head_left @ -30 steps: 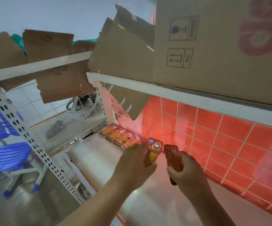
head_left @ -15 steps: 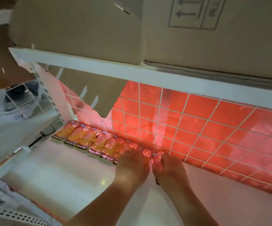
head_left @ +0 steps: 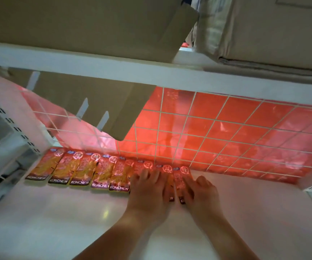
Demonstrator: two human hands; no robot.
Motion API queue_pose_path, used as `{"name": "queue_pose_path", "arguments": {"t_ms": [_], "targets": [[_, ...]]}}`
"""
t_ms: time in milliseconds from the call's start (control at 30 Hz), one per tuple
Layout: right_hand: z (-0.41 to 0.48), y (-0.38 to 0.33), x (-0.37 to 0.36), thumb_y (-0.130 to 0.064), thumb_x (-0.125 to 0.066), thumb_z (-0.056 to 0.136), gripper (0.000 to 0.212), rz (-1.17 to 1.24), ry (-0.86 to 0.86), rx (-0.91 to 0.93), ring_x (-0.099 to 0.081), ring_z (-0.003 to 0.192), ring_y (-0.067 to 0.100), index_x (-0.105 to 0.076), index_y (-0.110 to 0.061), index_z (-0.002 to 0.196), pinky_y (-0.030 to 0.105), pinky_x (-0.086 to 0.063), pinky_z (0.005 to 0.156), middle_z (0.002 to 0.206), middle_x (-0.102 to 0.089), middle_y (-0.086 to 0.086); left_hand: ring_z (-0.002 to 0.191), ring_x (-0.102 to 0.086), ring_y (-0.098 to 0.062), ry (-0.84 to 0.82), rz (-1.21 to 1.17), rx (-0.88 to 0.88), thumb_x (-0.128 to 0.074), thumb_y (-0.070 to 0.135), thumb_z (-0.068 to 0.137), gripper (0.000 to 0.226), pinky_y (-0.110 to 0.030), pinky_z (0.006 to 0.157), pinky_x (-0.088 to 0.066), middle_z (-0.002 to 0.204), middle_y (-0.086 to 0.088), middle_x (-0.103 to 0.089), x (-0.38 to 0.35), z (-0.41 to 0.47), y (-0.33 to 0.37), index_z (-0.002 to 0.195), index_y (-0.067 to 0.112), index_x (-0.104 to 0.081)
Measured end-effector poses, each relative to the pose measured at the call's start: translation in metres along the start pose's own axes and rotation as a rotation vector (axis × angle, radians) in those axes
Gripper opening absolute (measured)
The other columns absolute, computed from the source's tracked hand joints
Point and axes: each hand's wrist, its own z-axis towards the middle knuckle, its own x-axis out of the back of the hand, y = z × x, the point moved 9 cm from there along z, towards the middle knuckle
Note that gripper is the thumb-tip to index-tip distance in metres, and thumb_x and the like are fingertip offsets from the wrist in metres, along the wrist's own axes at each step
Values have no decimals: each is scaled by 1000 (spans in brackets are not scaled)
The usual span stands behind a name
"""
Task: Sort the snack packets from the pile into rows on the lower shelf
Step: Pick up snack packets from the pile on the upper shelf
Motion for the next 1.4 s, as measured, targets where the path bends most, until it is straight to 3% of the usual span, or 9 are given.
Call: {"name": "queue_pose_path", "arguments": {"t_ms": [167,333,567,767,1000,1100,1200,1267,1400], "targets": [[-1,3,-9,-37,-66,82,32,-89,24,-48,-60,61,32,-76,-22,109,37,-48,62,71,-59,4,108,-48,-30,-39,-16,24,-48,42,92,37,-55,91,-36,125,9,-54,-5,0,-4,125,32,-60],[1,1,-13,-35,-63,81,25,-83,67,-80,-60,56,33,-74,-18,95,36,-48,57,67,-63,5,102,-48,-29,-60,-17,35,-54,42,84,41,-51,87,-35,125,8,-55,-6,1,-6,123,29,-61],[1,-5,-18,-41,-69,84,29,-99,54,-115,-65,64,30,-73,-20,104,38,-51,63,73,-68,3,101,-49,-30,-40,-16,27,-49,38,82,47,-54,89,-37,128,7,-55,-7,0,-7,126,26,-61],[0,-3,-16,-43,-71,86,24,-62,84,-109,-63,65,26,-70,-24,100,36,-48,64,72,-65,-2,102,-50,-31,-48,-26,14,-46,40,74,58,-54,88,-37,130,6,-55,-7,-1,-6,128,25,-59],[-4,3,-10,-47,-51,89,28,66,133,-147,-61,65,21,-69,-28,99,32,-46,61,78,-66,-6,103,-48,-29,-54,-50,33,-50,36,77,49,-54,90,-37,129,8,-53,-7,-1,-7,125,29,-58],[-6,13,-11,-46,-53,89,30,196,141,-218,-63,76,17,-71,-31,107,34,-53,66,91,-69,-8,106,-48,-27,-57,-86,28,-52,34,80,43,-49,88,-34,127,12,-52,-1,-2,-5,123,33,-57],[-9,20,-10,-50,-54,87,31,294,134,-262,-58,78,4,-64,-39,114,22,-47,66,89,-64,-16,104,-50,-25,-23,-163,1,-51,31,84,36,-43,84,-32,122,13,-57,10,-3,-3,119,33,-62],[-10,20,-3,-57,-51,85,35,313,134,-244,-58,80,0,-67,-40,112,12,-39,63,80,-60,-21,102,-55,-30,-24,-229,-32,-55,28,86,34,-43,83,-39,120,8,-63,19,0,-1,117,27,-68],[-16,14,33,-52,-54,82,32,314,239,-172,-57,74,0,-73,-34,101,14,-39,64,72,-56,-20,116,-52,-24,-54,-365,-72,-60,31,93,39,-40,99,-45,126,4,-67,49,9,18,130,26,-67]]}}
